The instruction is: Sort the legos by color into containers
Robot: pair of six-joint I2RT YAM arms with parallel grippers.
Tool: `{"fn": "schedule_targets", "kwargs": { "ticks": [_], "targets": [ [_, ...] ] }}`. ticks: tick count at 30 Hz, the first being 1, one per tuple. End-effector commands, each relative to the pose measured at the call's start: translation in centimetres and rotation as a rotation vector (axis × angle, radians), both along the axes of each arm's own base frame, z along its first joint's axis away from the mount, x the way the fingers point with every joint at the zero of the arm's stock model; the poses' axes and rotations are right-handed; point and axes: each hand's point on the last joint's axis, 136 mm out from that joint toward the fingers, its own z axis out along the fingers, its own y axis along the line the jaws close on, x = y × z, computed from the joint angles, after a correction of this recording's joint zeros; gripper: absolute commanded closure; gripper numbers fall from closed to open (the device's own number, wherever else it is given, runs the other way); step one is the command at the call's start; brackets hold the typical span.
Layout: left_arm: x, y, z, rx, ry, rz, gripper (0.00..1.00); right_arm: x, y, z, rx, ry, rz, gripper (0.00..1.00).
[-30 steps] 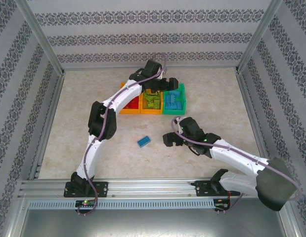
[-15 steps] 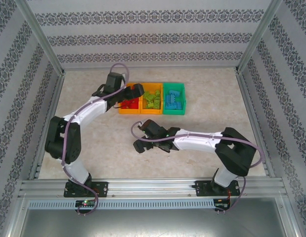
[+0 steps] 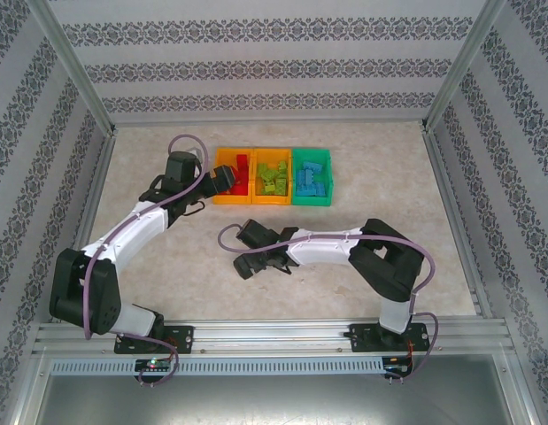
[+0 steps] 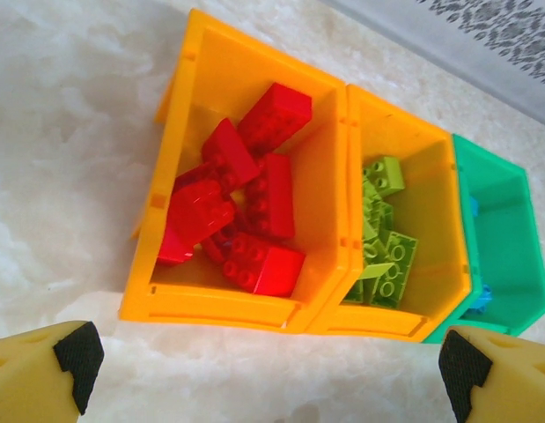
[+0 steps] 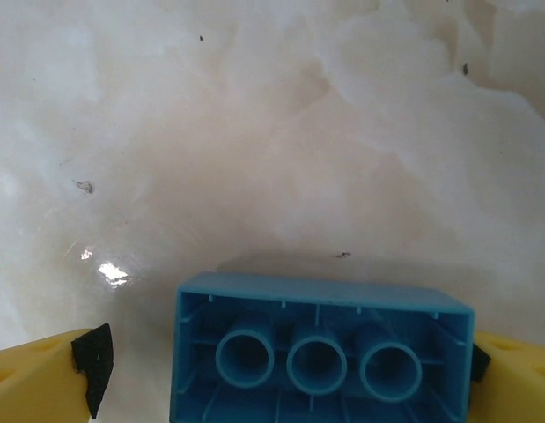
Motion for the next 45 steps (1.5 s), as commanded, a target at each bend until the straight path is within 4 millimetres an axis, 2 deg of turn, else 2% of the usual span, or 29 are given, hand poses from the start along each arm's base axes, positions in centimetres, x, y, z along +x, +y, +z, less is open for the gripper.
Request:
{"fn": "schedule_targets", "kwargs": {
  "ticks": [1,7,13,16,19,24,30,32,36,38,41,45],
  "targets": [
    [0.0,1.2,0.2,0.027,-0.029,0.03,0.0,0.0,-0.6,-0.8,-0.069,-0.012,-0.016,0.04],
    [-0.4,1.5,-0.4,0.026,-0.017,0.042,0.0,-0.2,-0.8,-1.3,-0.12,-0.016,-0.012,0.12],
    [-0.7,1.7,-1.1,0.033,0.001,0.049,0.0,0.2,-1.2,-0.9,-0.125,-0.044,-0.037,0.33],
    [-0.9,1.9,-1.5,0.042,0.011,0.055,0.0,0.8,-1.0,0.9,-0.092,-0.096,-0.041,0.4],
    [-1.1,2.3,-1.7,0.057,0.017,0.066,0.0,2.0,-1.1,4.0,-0.05,-0.192,-0.047,0.42],
    [-1.4,2.4,-1.9,0.079,0.027,0.059,0.0,6.1,-2.9,9.7,0.049,-0.298,-0.109,0.43],
    [-2.1,2.9,-2.2,0.104,0.031,0.061,0.0,12.9,-8.1,14.4,0.228,-0.284,-0.277,0.43],
    [-2.4,3.2,-2.3,0.117,0.032,0.063,0.0,15.0,-10.1,15.1,0.269,-0.263,-0.337,0.43],
    [-2.7,3.3,-2.3,0.126,0.03,0.058,0.0,18.7,-13.0,14.9,0.311,-0.193,-0.433,0.44],
    [-2.6,3.3,-2.3,0.125,0.03,0.06,0.0,20.1,-14.2,14.1,0.312,-0.156,-0.481,0.44],
    [-2.8,3.4,-2.3,0.129,0.034,0.066,0.0,21.6,-15.4,12.7,0.325,-0.089,-0.547,0.44],
    [-2.9,3.7,-2.5,0.143,0.039,0.067,0.0,22.6,-15.9,11.2,0.325,-0.039,-0.568,0.42]
  ]
}}
